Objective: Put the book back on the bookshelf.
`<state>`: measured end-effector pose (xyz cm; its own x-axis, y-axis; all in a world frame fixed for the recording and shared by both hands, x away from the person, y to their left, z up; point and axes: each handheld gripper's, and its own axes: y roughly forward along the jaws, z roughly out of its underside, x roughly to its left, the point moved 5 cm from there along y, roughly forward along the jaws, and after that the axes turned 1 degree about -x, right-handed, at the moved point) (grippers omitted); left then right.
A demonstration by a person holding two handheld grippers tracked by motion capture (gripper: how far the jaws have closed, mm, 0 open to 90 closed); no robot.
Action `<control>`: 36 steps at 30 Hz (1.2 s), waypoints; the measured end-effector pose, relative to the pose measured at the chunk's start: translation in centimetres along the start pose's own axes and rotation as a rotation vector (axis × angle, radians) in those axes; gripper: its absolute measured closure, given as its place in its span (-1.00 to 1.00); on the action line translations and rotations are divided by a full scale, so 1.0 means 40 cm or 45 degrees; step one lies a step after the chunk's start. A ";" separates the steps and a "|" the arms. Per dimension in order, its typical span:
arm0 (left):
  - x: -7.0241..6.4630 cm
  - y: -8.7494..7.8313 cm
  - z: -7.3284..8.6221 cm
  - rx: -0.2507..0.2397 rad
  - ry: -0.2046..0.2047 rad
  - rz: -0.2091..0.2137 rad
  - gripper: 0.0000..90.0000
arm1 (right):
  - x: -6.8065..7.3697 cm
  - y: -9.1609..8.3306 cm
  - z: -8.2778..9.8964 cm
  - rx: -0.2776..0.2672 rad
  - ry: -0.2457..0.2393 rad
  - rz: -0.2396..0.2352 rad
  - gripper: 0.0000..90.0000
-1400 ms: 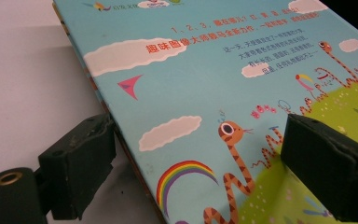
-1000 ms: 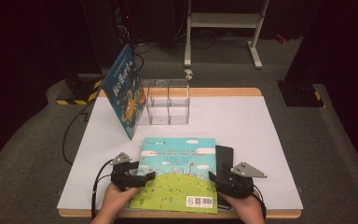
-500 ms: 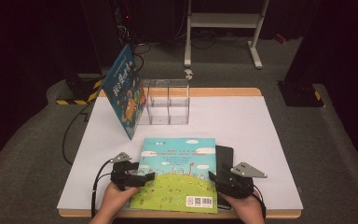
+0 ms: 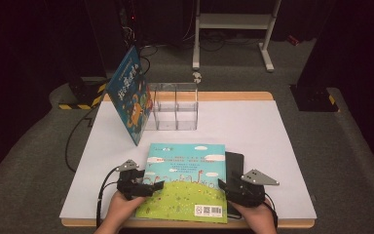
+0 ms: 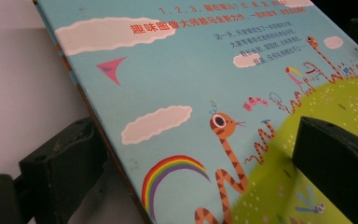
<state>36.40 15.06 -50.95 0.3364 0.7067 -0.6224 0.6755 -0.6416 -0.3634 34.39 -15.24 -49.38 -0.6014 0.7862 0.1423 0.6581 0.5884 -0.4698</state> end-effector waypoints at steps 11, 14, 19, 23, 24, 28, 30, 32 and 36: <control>0.006 -0.006 0.000 0.015 0.029 -0.004 -0.87 | 0.016 0.026 -0.012 0.135 0.113 -0.066 -0.54; 0.001 -0.004 0.001 0.000 0.032 0.005 -0.87 | 0.025 0.038 -0.019 0.184 0.116 -0.092 -0.53; 0.001 -0.005 0.002 0.002 0.043 0.005 -0.87 | 0.024 0.043 -0.025 0.197 0.152 -0.066 -0.53; -0.004 -0.007 0.002 -0.016 0.043 0.002 -0.86 | 0.024 0.043 -0.025 0.197 0.166 -0.061 -0.52; -0.005 -0.007 0.001 -0.019 0.043 0.002 -0.86 | 0.023 0.043 -0.025 0.197 0.171 -0.061 -0.52; -0.013 -0.014 -0.002 -0.050 0.080 0.007 -0.85 | 0.023 0.043 -0.026 0.198 0.178 -0.055 -0.51; -0.016 -0.018 -0.006 -0.059 0.091 0.008 -0.83 | 0.021 0.043 -0.026 0.192 0.187 -0.056 -0.51; -0.018 -0.022 -0.008 -0.080 0.105 0.018 -0.81 | 0.020 0.042 -0.025 0.187 0.183 -0.055 -0.51; -0.015 -0.021 -0.008 -0.065 0.087 0.016 -0.79 | 0.020 0.041 -0.024 0.185 0.184 -0.058 -0.51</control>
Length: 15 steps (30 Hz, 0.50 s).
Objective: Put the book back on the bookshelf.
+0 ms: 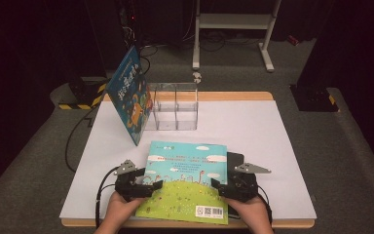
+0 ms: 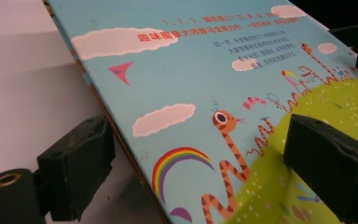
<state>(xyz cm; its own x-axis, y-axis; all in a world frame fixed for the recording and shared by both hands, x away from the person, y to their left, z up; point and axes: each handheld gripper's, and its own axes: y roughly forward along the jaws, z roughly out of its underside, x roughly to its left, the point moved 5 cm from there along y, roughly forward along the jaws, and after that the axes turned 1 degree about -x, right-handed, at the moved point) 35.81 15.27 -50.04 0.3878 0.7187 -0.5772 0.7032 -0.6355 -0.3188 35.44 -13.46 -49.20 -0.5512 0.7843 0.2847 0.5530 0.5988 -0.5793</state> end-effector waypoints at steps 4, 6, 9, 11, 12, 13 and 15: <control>0.016 0.004 0.005 0.053 -0.048 0.000 -0.75 | -0.002 -0.003 0.002 0.007 -0.028 0.001 -0.47; 0.029 0.012 0.014 0.120 -0.096 -0.011 -0.74 | -0.001 -0.004 0.002 0.007 -0.017 -0.003 -0.48; 0.032 0.013 0.017 0.123 -0.106 -0.009 -0.74 | 0.006 -0.002 0.001 0.018 -0.006 -0.040 -0.48; 0.033 0.013 0.017 0.128 -0.107 -0.006 -0.74 | 0.015 0.001 0.001 0.026 -0.022 -0.031 -0.52; 0.032 0.014 0.017 0.116 -0.114 -0.007 -0.74 | 0.015 0.002 0.001 0.024 -0.029 -0.029 -0.52; 0.032 0.011 0.016 0.112 -0.093 -0.005 -0.74 | 0.015 0.001 0.000 0.025 -0.031 -0.031 -0.52; 0.026 0.009 0.014 0.090 -0.086 -0.003 -0.74 | 0.015 0.000 0.000 0.025 -0.031 -0.028 -0.51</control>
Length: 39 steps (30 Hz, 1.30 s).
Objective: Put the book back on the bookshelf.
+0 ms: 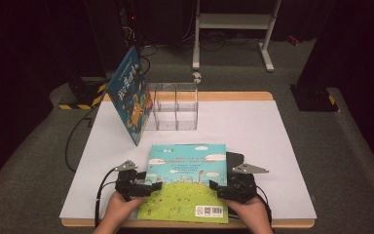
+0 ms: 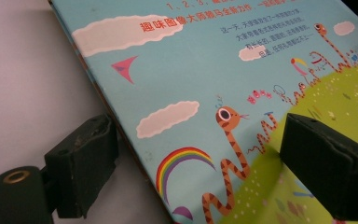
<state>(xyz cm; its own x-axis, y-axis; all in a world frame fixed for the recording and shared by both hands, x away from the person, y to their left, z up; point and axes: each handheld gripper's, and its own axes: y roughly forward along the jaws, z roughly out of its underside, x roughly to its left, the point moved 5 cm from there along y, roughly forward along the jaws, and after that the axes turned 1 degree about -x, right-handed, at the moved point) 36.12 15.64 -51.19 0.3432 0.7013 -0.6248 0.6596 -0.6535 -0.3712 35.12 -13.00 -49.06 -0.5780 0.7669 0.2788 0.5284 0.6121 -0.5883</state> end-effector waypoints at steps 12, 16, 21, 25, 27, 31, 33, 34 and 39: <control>-0.031 -0.008 -0.030 -0.095 0.038 -0.029 -0.57 | 0.012 -0.015 -0.034 -0.073 0.007 -0.013 -0.35; -0.032 -0.023 -0.056 -0.149 0.027 -0.031 -0.41 | 0.026 -0.020 -0.070 -0.096 -0.027 -0.011 -0.32; -0.032 -0.032 -0.086 -0.211 0.028 -0.047 -0.30 | 0.038 -0.025 -0.126 -0.105 -0.077 0.030 -0.26; -0.033 -0.034 -0.110 -0.257 0.046 -0.050 -0.25 | 0.047 -0.027 -0.166 -0.117 -0.118 0.074 -0.23; -0.033 -0.036 -0.123 -0.279 0.047 -0.047 -0.20 | 0.049 -0.027 -0.183 -0.126 -0.132 0.088 -0.22; -0.034 -0.036 -0.153 -0.332 0.052 -0.051 -0.10 | 0.049 -0.025 -0.212 -0.148 -0.146 0.113 -0.20; -0.034 -0.038 -0.166 -0.353 0.059 -0.059 -0.07 | 0.052 -0.025 -0.224 -0.155 -0.163 0.123 -0.18; -0.034 -0.041 -0.173 -0.369 0.068 -0.059 -0.05 | 0.054 -0.026 -0.233 -0.164 -0.169 0.127 -0.16; -0.045 -0.058 -0.205 -0.461 0.118 -0.077 0.07 | 0.067 -0.033 -0.271 -0.209 -0.213 0.152 -0.11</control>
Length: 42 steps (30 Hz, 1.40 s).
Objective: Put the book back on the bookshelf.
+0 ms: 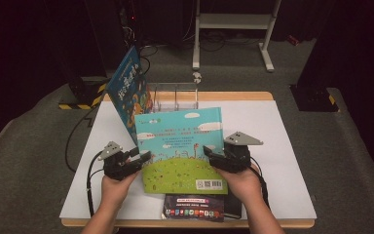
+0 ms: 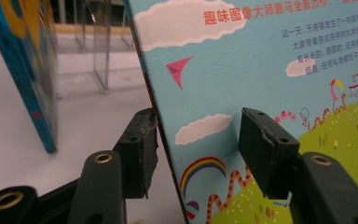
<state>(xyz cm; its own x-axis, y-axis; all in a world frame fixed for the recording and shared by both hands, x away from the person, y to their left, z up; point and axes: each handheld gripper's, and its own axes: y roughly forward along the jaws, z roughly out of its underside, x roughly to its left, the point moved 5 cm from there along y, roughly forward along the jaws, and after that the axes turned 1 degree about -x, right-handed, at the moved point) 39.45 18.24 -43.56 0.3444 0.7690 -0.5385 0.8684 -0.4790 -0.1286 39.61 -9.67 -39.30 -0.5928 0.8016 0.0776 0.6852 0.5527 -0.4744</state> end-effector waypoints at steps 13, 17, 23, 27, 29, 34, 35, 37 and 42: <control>-0.022 0.002 -0.050 -0.187 0.103 -0.037 0.28 | 0.005 -0.013 -0.058 -0.139 -0.065 0.053 -0.01; -0.027 0.008 -0.053 -0.202 0.120 -0.035 0.28 | -0.001 -0.012 -0.059 -0.169 -0.062 0.057 -0.02; -0.031 0.020 -0.061 -0.214 0.147 -0.033 0.28 | -0.008 -0.013 -0.066 -0.212 -0.060 0.065 -0.02; -0.034 0.033 -0.072 -0.226 0.174 -0.037 0.28 | -0.014 -0.011 -0.070 -0.235 -0.060 0.072 -0.01; -0.036 0.041 -0.079 -0.231 0.181 -0.035 0.28 | -0.017 -0.010 -0.071 -0.243 -0.053 0.076 -0.01; -0.039 0.061 -0.093 -0.237 0.192 -0.023 0.27 | -0.032 -0.005 -0.079 -0.267 -0.048 0.085 -0.01; -0.037 0.065 -0.096 -0.236 0.195 -0.022 0.27 | -0.033 -0.004 -0.080 -0.270 -0.047 0.086 -0.01; -0.038 0.074 -0.102 -0.248 0.188 -0.019 0.27 | -0.037 -0.002 -0.086 -0.285 -0.052 0.094 -0.01; -0.038 0.087 -0.117 -0.266 0.194 -0.017 0.27 | -0.046 0.004 -0.099 -0.307 -0.044 0.094 -0.01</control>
<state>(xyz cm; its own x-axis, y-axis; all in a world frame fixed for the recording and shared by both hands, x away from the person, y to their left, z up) 43.61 17.41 -39.30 0.3684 0.8372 -0.4043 0.9226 -0.3827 0.0484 42.50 -10.14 -36.04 -0.5486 0.8359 0.0187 0.8059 0.5346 -0.2543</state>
